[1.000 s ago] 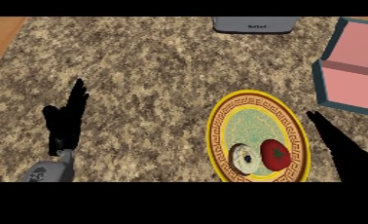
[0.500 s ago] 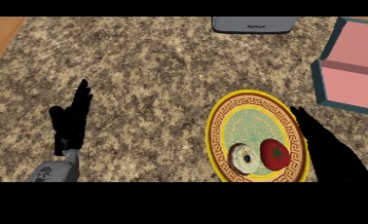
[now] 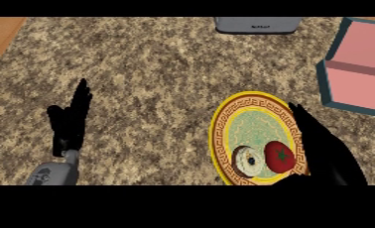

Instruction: Pick the tomato from the plate and place it in the cardboard box

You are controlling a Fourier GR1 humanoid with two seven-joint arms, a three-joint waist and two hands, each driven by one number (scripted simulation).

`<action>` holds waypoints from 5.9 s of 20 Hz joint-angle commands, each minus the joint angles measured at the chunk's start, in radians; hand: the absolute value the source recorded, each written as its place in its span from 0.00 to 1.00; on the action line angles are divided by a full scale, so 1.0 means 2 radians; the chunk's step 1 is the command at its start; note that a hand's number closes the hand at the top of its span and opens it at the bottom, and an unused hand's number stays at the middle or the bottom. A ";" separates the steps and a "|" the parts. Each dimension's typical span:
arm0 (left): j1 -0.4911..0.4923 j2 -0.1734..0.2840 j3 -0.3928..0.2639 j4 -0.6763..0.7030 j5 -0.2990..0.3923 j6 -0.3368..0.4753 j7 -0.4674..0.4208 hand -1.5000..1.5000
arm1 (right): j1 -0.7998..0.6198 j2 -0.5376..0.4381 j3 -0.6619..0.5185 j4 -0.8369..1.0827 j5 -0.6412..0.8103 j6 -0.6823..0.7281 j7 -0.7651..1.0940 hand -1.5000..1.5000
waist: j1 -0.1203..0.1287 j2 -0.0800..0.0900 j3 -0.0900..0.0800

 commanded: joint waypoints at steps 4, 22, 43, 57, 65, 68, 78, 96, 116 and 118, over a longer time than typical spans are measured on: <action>0.008 0.013 0.015 -0.003 0.007 -0.016 -0.002 0.50 | 0.021 0.004 -0.014 -0.008 0.002 0.050 0.089 0.00 | -0.005 -0.001 0.000; 0.030 -0.014 0.012 0.005 -0.014 -0.013 -0.033 0.50 | -0.005 0.098 -0.036 0.123 0.063 0.064 0.019 0.00 | -0.001 0.000 0.000; -0.011 -0.014 0.045 -0.009 -0.031 -0.030 0.026 0.50 | -0.032 0.149 -0.083 0.215 0.182 0.048 -0.140 1.00 | -0.001 0.000 0.001; 0.028 -0.026 0.047 0.001 -0.031 -0.028 -0.018 0.50 | 0.252 -0.161 -0.059 -0.010 0.130 -0.019 -0.570 1.00 | -0.020 -0.003 0.001; 0.030 -0.015 0.056 -0.015 -0.029 -0.031 -0.003 0.50 | 0.328 -0.212 -0.251 -0.140 0.006 -0.031 -0.623 1.00 | -0.023 -0.005 0.000; 0.042 -0.029 0.041 -0.037 -0.040 -0.016 0.012 0.50 | 0.367 -0.196 -0.322 -0.170 -0.061 -0.033 -0.650 1.00 | -0.030 -0.008 0.001; 0.027 -0.025 0.042 -0.038 -0.039 -0.028 0.018 0.50 | 0.302 -0.192 -0.594 -0.103 -0.241 0.084 -0.648 1.00 | -0.013 -0.003 0.000; -0.020 -0.044 0.040 0.021 -0.055 -0.036 -0.002 0.50 | -0.054 -0.223 -0.387 0.311 -0.152 0.068 -0.729 1.00 | 0.013 0.004 0.001; 0.007 -0.045 0.036 -0.023 -0.057 -0.041 0.014 0.50 | -0.320 -0.129 -0.361 0.765 -0.090 0.093 -0.892 0.00 | 0.019 0.006 0.002; 0.006 -0.052 0.037 0.001 -0.062 -0.038 -0.017 0.50 | -0.324 -0.116 -0.369 0.770 -0.104 0.103 -0.925 0.00 | 0.014 0.005 0.002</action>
